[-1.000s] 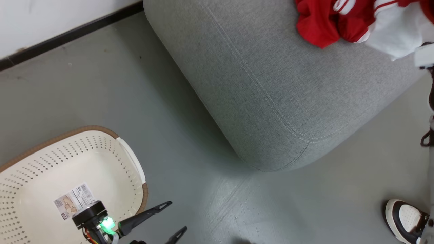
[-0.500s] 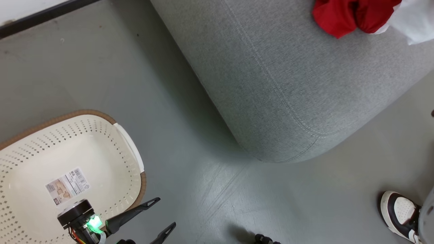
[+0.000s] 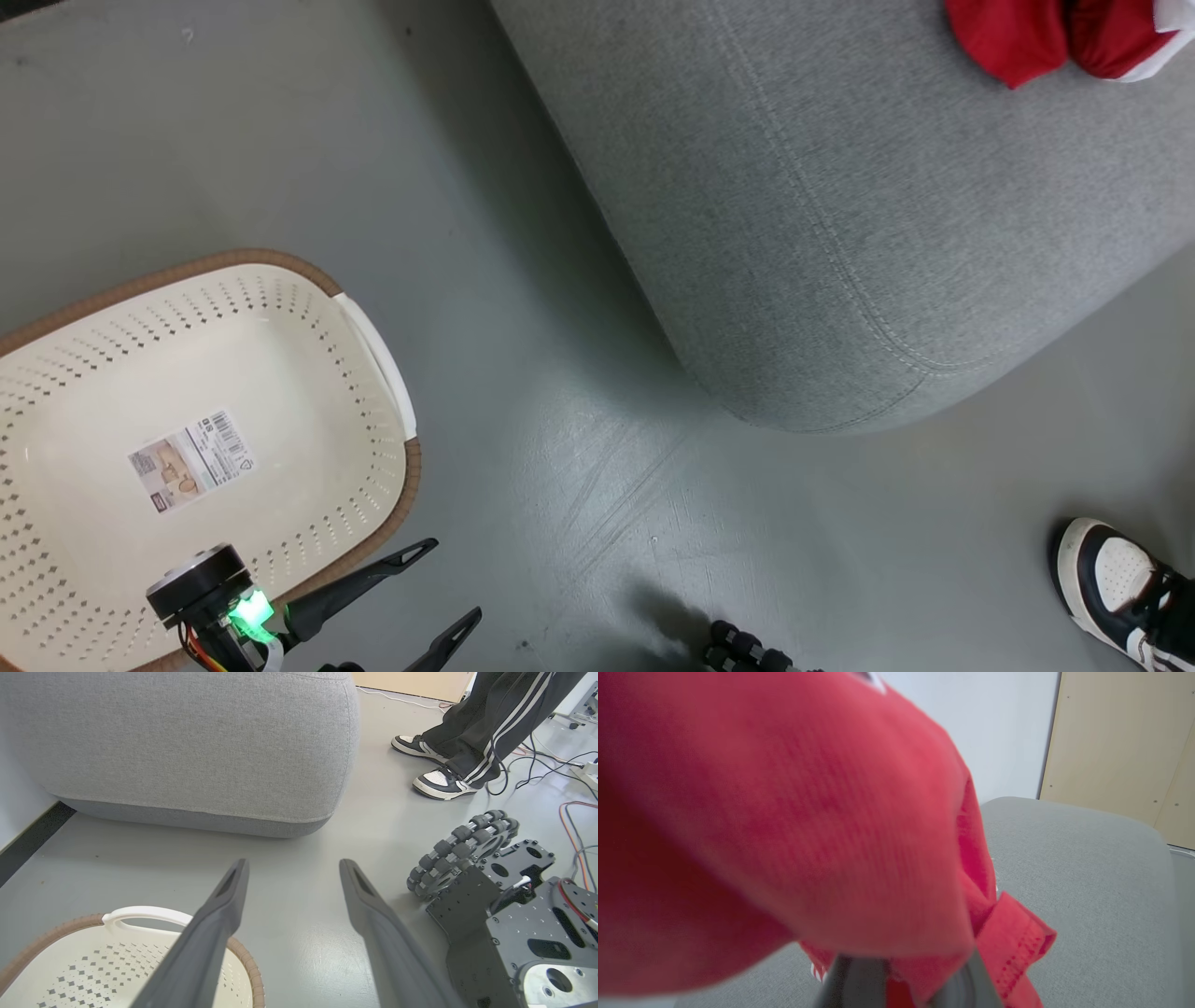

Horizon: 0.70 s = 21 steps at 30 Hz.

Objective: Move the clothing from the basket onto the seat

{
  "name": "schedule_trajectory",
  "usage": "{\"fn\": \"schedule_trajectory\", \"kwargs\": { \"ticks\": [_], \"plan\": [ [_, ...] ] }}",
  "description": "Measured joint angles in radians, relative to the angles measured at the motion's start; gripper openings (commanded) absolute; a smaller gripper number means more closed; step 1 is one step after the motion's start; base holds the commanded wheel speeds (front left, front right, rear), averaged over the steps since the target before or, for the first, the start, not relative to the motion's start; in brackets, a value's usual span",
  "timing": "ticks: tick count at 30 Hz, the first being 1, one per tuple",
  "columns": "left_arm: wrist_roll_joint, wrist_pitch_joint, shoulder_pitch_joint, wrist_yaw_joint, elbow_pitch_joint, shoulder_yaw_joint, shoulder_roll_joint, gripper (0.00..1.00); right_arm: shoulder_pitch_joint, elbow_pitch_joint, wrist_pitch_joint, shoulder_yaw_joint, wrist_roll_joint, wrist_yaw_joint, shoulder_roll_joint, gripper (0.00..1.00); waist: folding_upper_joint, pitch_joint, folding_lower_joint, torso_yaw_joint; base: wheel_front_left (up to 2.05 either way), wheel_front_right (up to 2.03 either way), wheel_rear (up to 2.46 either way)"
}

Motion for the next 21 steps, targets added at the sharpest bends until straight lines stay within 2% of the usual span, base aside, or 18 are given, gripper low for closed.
{"fn": "schedule_trajectory", "kwargs": {
  "ticks": [7,19,20,21],
  "plan": [
    [0.010,0.000,0.000,0.000,-0.016,0.005,0.007,1.00,-0.009,0.065,-0.002,-0.090,-0.065,0.000,0.000,0.00,0.0000,0.038,0.0000,0.023,0.00,0.00,0.00],
    [0.007,0.000,-0.004,0.000,-0.026,0.034,0.009,1.00,-0.028,0.179,0.034,-0.180,-0.183,0.000,0.011,0.00,0.0000,0.085,0.0000,0.059,0.00,0.00,0.00],
    [0.007,0.000,-0.005,0.000,-0.026,0.036,0.009,1.00,-0.031,0.185,0.039,-0.190,-0.186,0.000,0.012,0.05,0.0000,0.087,0.0000,0.061,0.00,0.00,0.00],
    [0.007,0.000,-0.007,0.000,-0.026,0.038,0.009,1.00,-0.035,0.186,0.041,-0.198,-0.190,0.000,0.015,0.71,0.0000,0.089,0.0000,0.064,0.00,0.00,0.00]
  ]
}}
